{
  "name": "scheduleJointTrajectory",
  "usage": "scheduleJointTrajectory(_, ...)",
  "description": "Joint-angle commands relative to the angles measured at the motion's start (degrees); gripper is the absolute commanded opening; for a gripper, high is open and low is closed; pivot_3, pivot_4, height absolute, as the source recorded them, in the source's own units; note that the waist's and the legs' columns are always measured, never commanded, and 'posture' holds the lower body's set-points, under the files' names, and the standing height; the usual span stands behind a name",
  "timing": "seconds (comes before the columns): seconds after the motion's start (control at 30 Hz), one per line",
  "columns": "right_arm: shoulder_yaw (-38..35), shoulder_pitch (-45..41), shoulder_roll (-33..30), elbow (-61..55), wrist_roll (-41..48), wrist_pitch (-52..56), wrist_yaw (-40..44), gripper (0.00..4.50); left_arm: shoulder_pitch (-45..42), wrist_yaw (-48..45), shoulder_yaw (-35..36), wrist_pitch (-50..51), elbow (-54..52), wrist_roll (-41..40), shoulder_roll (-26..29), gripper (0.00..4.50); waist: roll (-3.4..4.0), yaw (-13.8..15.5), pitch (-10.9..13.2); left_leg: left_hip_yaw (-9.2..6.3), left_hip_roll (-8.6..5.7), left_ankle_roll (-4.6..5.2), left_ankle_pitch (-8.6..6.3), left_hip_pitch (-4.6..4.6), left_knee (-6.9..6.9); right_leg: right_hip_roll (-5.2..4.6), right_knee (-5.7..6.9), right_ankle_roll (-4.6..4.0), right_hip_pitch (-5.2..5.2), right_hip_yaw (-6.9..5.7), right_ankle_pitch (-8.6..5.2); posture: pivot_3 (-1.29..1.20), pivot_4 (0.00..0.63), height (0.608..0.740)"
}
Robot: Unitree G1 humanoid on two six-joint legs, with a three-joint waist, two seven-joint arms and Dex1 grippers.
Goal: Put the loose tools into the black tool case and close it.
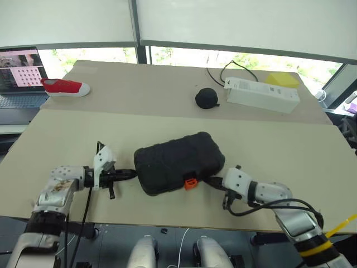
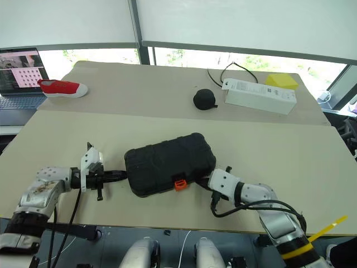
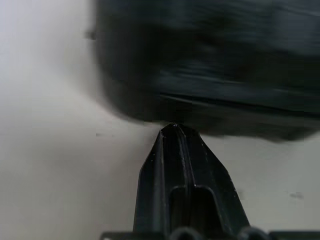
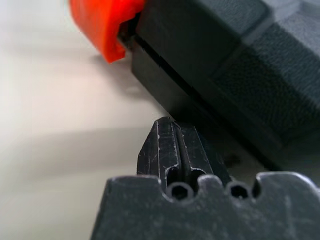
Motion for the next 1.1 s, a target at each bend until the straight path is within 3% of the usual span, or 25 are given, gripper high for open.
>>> scheduleJointTrajectory(0.03, -1.57, -3.64, 1.51, 1.19, 0.39, -3.77, -0.27, 0.05, 3.28, 1.17, 2.29, 0.04, -7.21, -2.25, 0.38, 0.0, 0.0, -0.1, 0.0, -0.01, 0.01, 0.0, 0.0, 0.0, 0.0, 0.0, 0.0, 0.0, -0.01, 0.0, 0.0, 0.0, 0.15, 0.74)
scheduleJointTrajectory(0.13, -2.87, -3.81, 1.13, 1.71, 0.86, -4.05, 0.22, 0.05, 3.92, 1.58, 4.81, 1.47, -7.67, -3.84, 1.27, 0.0, 0.02, -0.17, 0.02, 0.01, 0.0, 0.0, 0.0, -0.02, -0.01, 0.0, 0.0, -0.01, -0.04, 0.02, 0.0, 0.0, 0.15, 0.74)
scheduleJointTrajectory(0.3, -5.52, -1.02, -1.79, 0.18, 1.89, -3.74, 1.94, 0.05, 2.81, -3.65, 9.13, 13.85, -11.36, -12.27, 9.03, 0.0, -0.01, -0.28, 0.05, -0.01, 0.03, 0.0, 0.0, -0.02, -0.02, 0.02, 0.02, -0.03, -0.05, -0.01, -0.01, 0.0, 0.15, 0.74)
scheduleJointTrajectory(0.47, -7.13, 2.58, -3.17, -5.4, 5.52, 1.89, 3.98, 0.05, -6.85, -0.78, 8.81, 21.07, -13.2, -17.93, 6.82, 0.0, 0.02, 0.33, 0.07, -0.04, -0.02, 0.0, 0.0, 0.02, 0.0, -0.04, 0.01, 0.0, 0.04, -0.06, -0.03, 0.0, 0.15, 0.74)
scheduleJointTrajectory(0.6, -5.56, 4.64, -2.45, -9.38, 6.56, 7.32, 4.27, 0.05, -17.25, 3.12, -0.04, 15.76, -9.18, -10.6, -2.0, 0.0, -0.02, 1.22, 0.07, -0.09, -0.07, 0.0, 0.0, 0.0, 0.09, -0.02, 0.01, 0.0, 0.1, -0.11, -0.03, 0.0, 0.15, 0.74)
scheduleJointTrajectory(0.8, -3.31, 4.68, 0.24, -10.96, 5.84, 10.28, 2.74, 0.05, -22.38, 3.44, -8.8, 5.27, -0.82, -1.36, -10.24, 0.0, -0.02, 0.13, 0.07, -0.07, -0.11, 0.0, 0.0, -0.02, 0.04, 0.07, 0.0, 0.0, 0.03, 0.03, -0.01, 0.0, 0.15, 0.74)
scheduleJointTrajectory(1.1, -1.32, 4.54, 4.48, -13.18, 6.85, 12.55, 0.83, 0.05, -22.01, 3.91, -14.48, -1.22, 4.27, 6.6, -12.52, 0.0, -0.02, -0.03, 0.07, -0.13, -0.1, 0.0, 0.0, -0.05, 0.07, 0.06, -0.01, 0.01, 0.07, 0.0, -0.02, 0.0, 0.15, 0.74)
